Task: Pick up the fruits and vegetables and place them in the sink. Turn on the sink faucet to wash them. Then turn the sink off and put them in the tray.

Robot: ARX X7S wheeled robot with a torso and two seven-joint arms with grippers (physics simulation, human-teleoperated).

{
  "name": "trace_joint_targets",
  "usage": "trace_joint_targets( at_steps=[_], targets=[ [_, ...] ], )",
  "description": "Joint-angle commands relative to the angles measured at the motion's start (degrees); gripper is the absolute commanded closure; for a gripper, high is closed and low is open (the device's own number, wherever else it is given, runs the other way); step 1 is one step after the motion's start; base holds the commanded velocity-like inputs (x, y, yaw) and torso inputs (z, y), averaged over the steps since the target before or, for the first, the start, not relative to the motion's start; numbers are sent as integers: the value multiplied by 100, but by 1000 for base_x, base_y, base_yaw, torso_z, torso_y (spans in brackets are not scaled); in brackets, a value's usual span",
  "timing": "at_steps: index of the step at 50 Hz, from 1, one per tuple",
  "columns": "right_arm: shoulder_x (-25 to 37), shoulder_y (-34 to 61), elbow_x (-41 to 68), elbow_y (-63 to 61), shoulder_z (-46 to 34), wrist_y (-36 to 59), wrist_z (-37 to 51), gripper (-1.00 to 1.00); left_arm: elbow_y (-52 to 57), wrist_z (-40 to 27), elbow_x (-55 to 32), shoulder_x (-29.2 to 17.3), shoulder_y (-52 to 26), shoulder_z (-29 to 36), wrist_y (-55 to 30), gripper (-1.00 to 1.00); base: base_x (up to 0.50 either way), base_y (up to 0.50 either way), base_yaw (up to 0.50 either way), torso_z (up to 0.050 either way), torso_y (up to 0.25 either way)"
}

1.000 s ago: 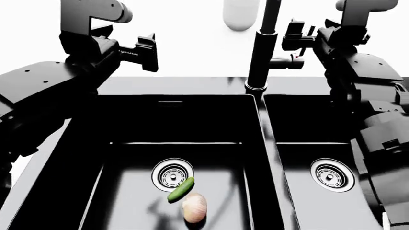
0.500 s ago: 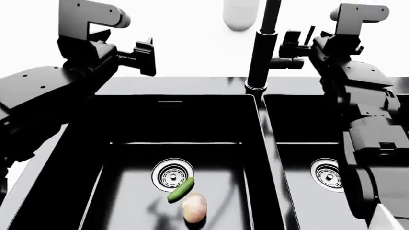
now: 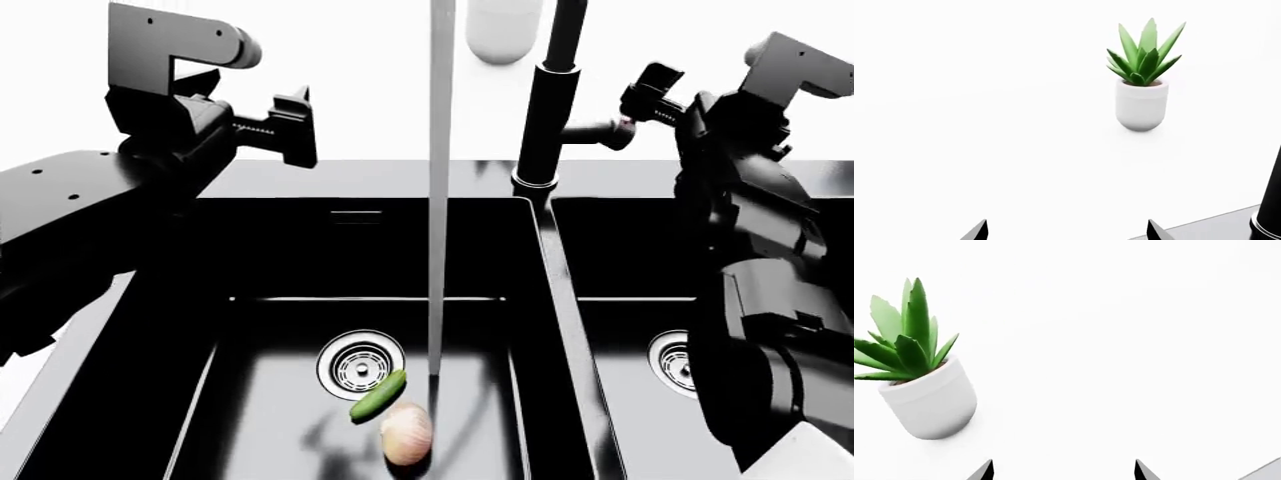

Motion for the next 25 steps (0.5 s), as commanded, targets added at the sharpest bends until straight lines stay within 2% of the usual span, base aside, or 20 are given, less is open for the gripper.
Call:
trace_joint_targets(
  at_steps=[1, 12, 20, 25],
  targets=[
    [219, -151, -402, -2, 1289, -117, 744, -100, 134, -81, -45, -86, 47, -30, -28, -100, 0, -3, -7, 0, 0],
    [193, -119, -615, -2, 1655, -9, 385, -100, 176, -99, -48, -73, 76, -24, -25, -100, 0, -3, -8, 0, 0],
    [152, 144, -556, -3, 1783, -321, -709, -100, 213, -96, -58, -82, 122, -23, -11, -100, 0, -1, -2, 0, 0],
    [177, 354, -538, -5, 1872, -577, -1044, -100, 207, -88, -53, -74, 182, -31, 42, -100, 0, 0, 0, 0, 0]
  ],
)
